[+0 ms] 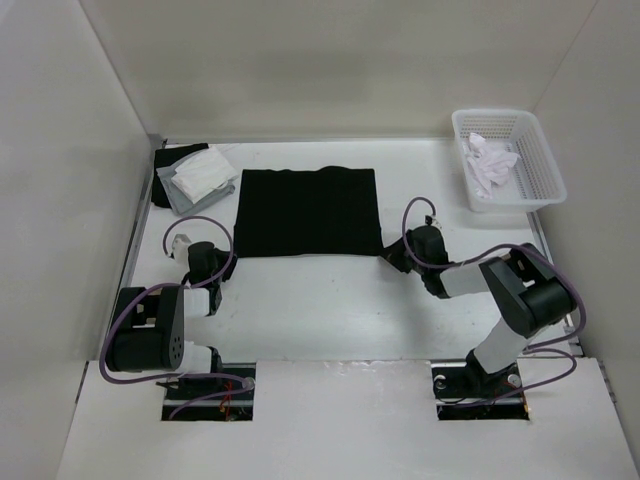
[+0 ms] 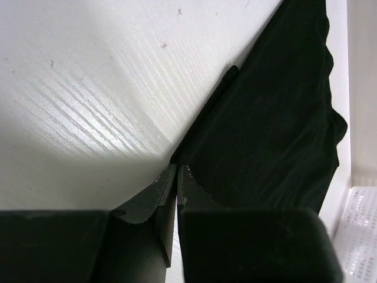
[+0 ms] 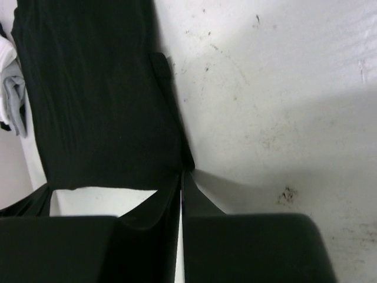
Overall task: Fold and stack the tank tops
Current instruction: Fold the tank top
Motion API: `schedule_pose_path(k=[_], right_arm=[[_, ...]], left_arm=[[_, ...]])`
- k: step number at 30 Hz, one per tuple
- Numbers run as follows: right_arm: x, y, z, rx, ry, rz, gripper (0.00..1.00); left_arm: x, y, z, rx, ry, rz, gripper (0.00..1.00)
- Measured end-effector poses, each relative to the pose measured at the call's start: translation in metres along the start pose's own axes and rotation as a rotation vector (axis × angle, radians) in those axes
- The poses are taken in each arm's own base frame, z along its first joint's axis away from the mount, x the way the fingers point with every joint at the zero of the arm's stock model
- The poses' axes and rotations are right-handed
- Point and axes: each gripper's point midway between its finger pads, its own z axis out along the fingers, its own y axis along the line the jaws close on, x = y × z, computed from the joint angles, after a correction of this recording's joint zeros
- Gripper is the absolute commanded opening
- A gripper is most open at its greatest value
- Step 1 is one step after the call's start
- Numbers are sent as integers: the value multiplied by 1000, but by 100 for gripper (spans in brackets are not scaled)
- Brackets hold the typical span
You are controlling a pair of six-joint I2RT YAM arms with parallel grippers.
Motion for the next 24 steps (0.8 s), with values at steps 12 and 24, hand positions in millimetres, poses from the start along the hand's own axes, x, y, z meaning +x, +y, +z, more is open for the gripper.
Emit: schedule_pose_path(k=[12,24], right_arm=[[-60,104,-123,-293,-299,-145,0],[-112,209,-377,-657,-521,-197,1]], left_arm=[[-50,-117,-102,405,-126,-7,0],[-132,-231,-362,909,-389,48,0]])
